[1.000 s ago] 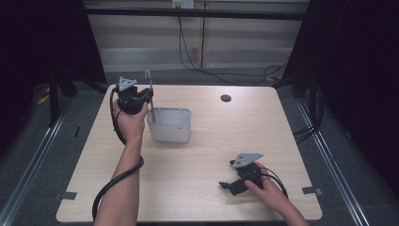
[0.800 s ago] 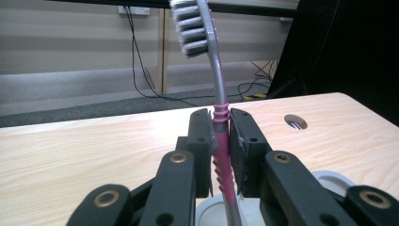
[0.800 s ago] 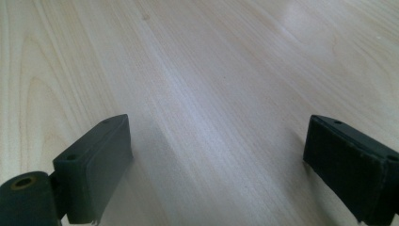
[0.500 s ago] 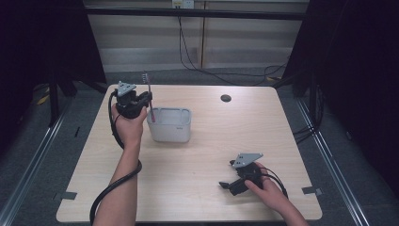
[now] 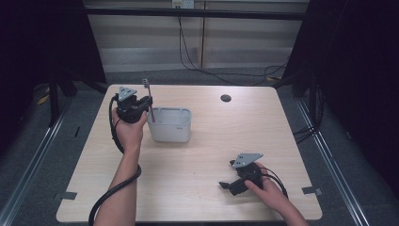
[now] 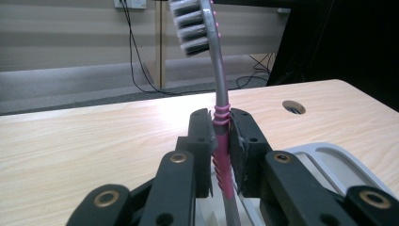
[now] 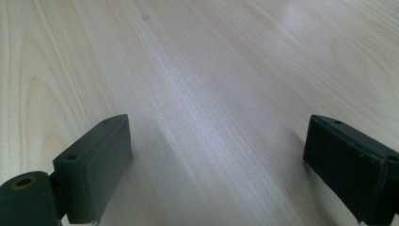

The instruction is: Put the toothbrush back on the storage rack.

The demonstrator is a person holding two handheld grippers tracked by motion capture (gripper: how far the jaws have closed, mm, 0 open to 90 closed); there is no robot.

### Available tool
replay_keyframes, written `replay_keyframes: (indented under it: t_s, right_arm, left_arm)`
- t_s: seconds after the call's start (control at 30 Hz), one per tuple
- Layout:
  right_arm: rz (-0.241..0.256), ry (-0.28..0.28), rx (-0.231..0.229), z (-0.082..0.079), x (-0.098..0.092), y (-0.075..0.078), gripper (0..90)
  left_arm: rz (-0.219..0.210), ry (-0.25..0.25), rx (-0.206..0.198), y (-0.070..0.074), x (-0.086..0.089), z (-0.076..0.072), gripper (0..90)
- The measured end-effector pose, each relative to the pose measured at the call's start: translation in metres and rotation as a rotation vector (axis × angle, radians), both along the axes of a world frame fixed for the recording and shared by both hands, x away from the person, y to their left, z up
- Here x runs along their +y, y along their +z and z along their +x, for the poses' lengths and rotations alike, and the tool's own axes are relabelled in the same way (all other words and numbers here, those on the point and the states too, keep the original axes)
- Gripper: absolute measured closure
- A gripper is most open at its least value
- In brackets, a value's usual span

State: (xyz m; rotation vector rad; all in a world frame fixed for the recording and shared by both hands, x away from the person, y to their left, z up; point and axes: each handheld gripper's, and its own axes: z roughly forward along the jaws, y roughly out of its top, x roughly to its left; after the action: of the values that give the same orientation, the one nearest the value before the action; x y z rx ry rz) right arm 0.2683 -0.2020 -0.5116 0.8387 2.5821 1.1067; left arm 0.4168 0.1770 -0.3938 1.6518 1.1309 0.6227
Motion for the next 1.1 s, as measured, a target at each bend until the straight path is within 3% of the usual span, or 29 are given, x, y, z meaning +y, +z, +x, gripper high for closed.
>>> replay_keyframes:
  t_s: [1.1]
  right_arm:
    - [0.000, -0.001, 0.000, 0.000, 0.000, 0.000, 7.8]
  left_arm:
    - [0.024, -0.025, 0.032, -0.010, 0.000, -0.012, 79.0]
